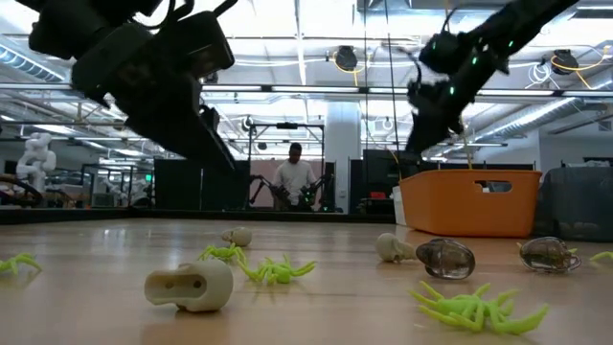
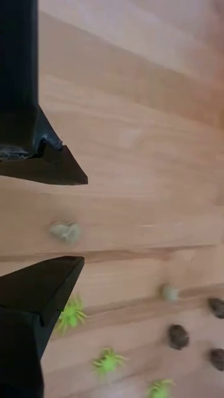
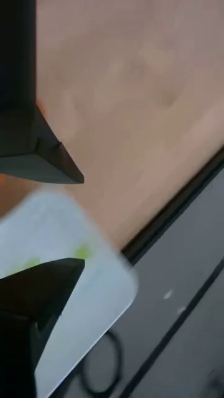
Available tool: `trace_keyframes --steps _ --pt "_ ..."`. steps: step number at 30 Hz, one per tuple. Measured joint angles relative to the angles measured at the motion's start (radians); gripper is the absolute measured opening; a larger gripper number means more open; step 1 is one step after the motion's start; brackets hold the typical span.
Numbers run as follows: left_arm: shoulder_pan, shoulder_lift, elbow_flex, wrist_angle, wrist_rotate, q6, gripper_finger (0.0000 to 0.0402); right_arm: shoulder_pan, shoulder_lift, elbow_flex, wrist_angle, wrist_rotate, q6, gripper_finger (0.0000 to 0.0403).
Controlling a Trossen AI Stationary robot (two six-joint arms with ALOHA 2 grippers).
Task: Sort Halloween decoration
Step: Put the white skull toy into the black bin
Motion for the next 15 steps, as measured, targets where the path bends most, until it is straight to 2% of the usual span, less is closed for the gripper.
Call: trace_keyframes --steps 5,10,15 --pt "-0.019 0.070 0.000 0.042 0.000 0.050 0.0196 0.167 -0.080 0.000 0.000 0.002 -0.004 0.0190" --pt "-0.020 0.130 0.000 0.079 0.001 0.053 0.0196 0.309 -0.099 0.000 0.021 0.007 -0.007 0.0182" --pt "-0.021 0.161 0.000 0.083 0.001 0.053 0.0189 0.407 -0.099 0.000 0.026 0.104 0.000 0.0177"
